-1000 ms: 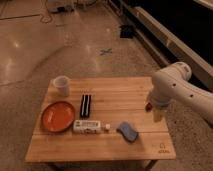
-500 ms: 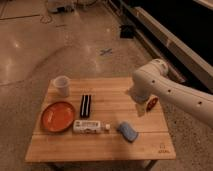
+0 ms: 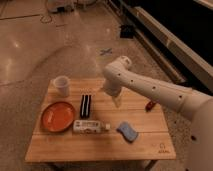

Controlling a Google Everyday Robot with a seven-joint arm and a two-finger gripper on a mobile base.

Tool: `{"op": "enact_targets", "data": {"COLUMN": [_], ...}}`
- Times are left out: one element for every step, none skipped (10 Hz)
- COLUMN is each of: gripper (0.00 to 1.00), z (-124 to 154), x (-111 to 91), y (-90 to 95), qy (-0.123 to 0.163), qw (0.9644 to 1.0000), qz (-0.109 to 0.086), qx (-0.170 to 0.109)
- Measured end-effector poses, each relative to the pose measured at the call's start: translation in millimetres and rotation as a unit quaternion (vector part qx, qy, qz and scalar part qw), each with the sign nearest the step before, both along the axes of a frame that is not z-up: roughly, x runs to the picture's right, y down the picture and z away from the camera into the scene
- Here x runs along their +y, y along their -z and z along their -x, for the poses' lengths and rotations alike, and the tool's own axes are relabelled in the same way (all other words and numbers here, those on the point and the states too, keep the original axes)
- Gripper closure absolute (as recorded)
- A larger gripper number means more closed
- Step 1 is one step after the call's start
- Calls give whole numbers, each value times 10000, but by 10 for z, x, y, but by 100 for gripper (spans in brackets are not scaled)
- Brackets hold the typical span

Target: Place the eraser on the white sponge

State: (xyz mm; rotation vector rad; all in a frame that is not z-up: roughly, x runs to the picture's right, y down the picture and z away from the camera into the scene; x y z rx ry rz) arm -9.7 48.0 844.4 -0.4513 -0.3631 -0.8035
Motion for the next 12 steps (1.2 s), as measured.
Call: {"op": "enact_targets", "data": {"gripper": [20, 20, 20, 20, 20, 20, 20, 20, 20, 20, 20, 20], "z": [140, 257, 353, 491, 670, 763, 828, 897, 949, 967, 993, 1037], "x": [38, 90, 129, 188, 244, 287, 321, 342, 365, 381, 389, 406], "y": [-169, -304, -394, -465, -514, -544, -570, -578, -586, -612, -635, -656], "qy": [156, 308, 428, 567, 716, 840, 973, 1059, 1141, 1203, 1228, 1255], "qw": [9998, 9994, 9989, 9980, 9968, 9956, 9943, 9932, 9922, 9913, 9910, 9905], "qz": [37, 81, 121, 168, 197, 222, 252, 255, 250, 244, 247, 266], "qx": [-74, -139, -172, -223, -304, -347, -367, -404, -445, -465, -477, -495]}}
